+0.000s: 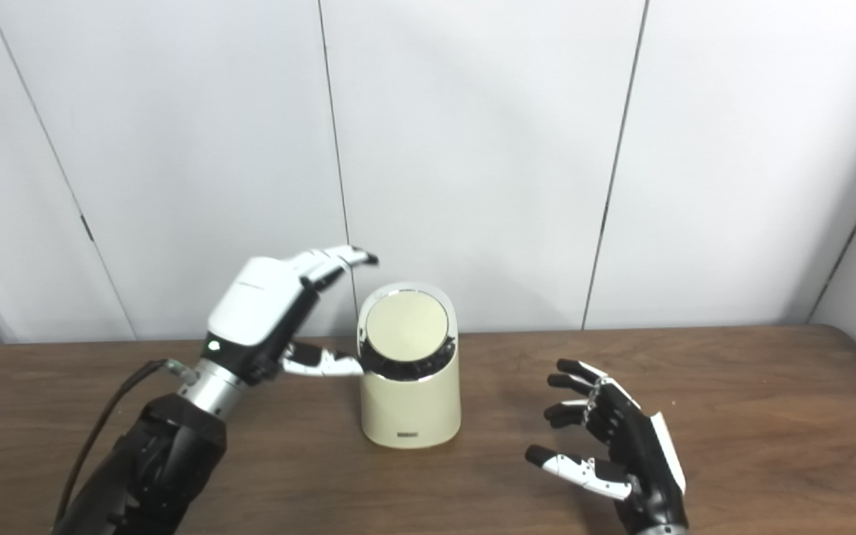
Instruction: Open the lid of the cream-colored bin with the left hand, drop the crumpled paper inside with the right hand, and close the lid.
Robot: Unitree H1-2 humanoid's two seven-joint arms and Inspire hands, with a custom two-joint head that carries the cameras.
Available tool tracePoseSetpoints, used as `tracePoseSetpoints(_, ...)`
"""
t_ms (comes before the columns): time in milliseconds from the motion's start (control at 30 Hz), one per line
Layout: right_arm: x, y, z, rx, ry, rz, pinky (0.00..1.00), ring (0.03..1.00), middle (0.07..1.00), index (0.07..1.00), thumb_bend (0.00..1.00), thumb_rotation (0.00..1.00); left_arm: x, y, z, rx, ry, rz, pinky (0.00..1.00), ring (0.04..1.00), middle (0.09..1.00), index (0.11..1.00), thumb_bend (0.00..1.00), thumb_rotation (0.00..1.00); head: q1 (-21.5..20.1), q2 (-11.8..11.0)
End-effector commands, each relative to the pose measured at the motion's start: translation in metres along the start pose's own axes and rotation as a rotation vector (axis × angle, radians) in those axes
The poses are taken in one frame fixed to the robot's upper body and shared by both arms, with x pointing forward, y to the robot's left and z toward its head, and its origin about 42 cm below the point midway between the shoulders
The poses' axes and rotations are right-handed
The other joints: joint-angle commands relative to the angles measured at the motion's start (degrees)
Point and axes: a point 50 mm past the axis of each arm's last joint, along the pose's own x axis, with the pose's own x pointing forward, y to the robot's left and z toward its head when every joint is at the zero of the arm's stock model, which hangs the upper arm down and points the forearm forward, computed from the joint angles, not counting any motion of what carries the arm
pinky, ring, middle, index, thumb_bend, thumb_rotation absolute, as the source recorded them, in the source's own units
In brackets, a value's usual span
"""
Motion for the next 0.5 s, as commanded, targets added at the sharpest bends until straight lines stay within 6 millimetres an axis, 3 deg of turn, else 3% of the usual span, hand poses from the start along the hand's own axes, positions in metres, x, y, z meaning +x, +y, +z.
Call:
tracePoseSetpoints(0, 0.014, -0.005, 0.016, -0.014, -0.087, -0.005, 0.52, 0.562, 0.724, 0.752, 0.72, 0.02, 0.007, 0.011, 0.005, -0.084, -0.001, 0.078, 0.63, 0.825, 0.876, 0.901, 0.85, 0.40, -0.05, 0.03)
tracePoseSetpoints(167, 0.014, -0.005, 0.017, -0.012, -0.091, 0.003, 0.52, 0.564, 0.728, 0.757, 0.71, 0.00, -0.013, 0.001, 0.005, -0.409, 0.114, 0.108, 0.67, 0.826, 0.854, 0.878, 0.85, 0.35, 0.14, 0.05)
tracePoseSetpoints(267, 0.014, -0.005, 0.016, 0.002, -0.092, 0.003, 0.54, 0.552, 0.718, 0.754, 0.72, 0.00, -0.029, -0.008, 0.004, -0.559, 0.164, 0.104, 0.61, 0.798, 0.851, 0.887, 0.85, 0.37, 0.12, -0.06)
tracePoseSetpoints(467, 0.015, -0.005, 0.015, 0.002, -0.088, 0.000, 0.55, 0.557, 0.711, 0.742, 0.73, 0.00, -0.068, -0.020, 0.004, -0.844, 0.292, 0.152, 0.65, 0.776, 0.840, 0.894, 0.84, 0.45, 0.56, -0.09)
